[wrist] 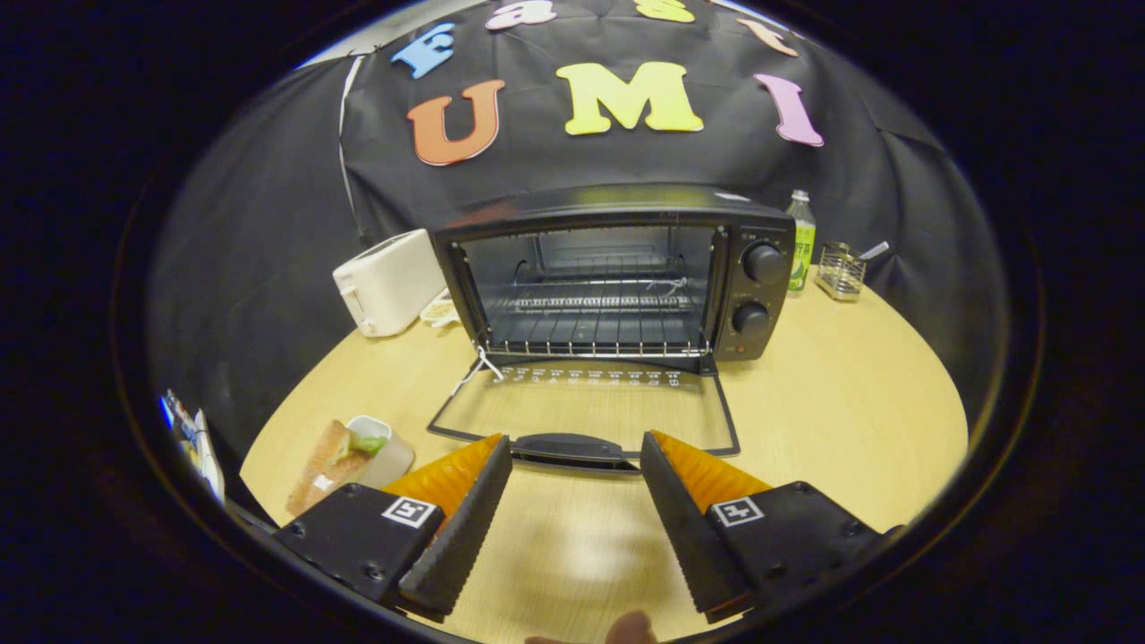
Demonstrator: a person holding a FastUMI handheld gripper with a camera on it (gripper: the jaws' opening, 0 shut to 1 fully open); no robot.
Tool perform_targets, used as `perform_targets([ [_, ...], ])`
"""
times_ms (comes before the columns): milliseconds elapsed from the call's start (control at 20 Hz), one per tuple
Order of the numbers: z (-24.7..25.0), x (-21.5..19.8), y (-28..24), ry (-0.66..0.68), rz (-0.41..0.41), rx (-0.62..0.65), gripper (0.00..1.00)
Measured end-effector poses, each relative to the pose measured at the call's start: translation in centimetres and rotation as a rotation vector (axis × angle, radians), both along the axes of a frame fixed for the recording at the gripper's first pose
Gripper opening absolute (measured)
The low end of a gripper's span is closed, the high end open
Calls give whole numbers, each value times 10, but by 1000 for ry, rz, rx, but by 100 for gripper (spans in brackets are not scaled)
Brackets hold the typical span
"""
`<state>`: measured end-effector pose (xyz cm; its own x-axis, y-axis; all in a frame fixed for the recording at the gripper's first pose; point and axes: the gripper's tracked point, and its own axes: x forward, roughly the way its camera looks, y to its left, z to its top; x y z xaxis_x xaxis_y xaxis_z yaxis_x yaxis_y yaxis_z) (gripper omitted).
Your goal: Open the toaster oven, put the food inside, and close the toaster oven door.
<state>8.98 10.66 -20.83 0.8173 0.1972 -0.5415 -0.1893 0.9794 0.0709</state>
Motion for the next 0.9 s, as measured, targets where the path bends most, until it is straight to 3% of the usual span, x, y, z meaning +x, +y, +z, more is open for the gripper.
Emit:
perform_targets([
  [150,32,-16,15,10,60,50,97],
  [350,62,-52,48,156,175,221,99],
  [650,47,-74,94,391,246,340,98],
  [900,4,-72,136,540,260,357,89],
])
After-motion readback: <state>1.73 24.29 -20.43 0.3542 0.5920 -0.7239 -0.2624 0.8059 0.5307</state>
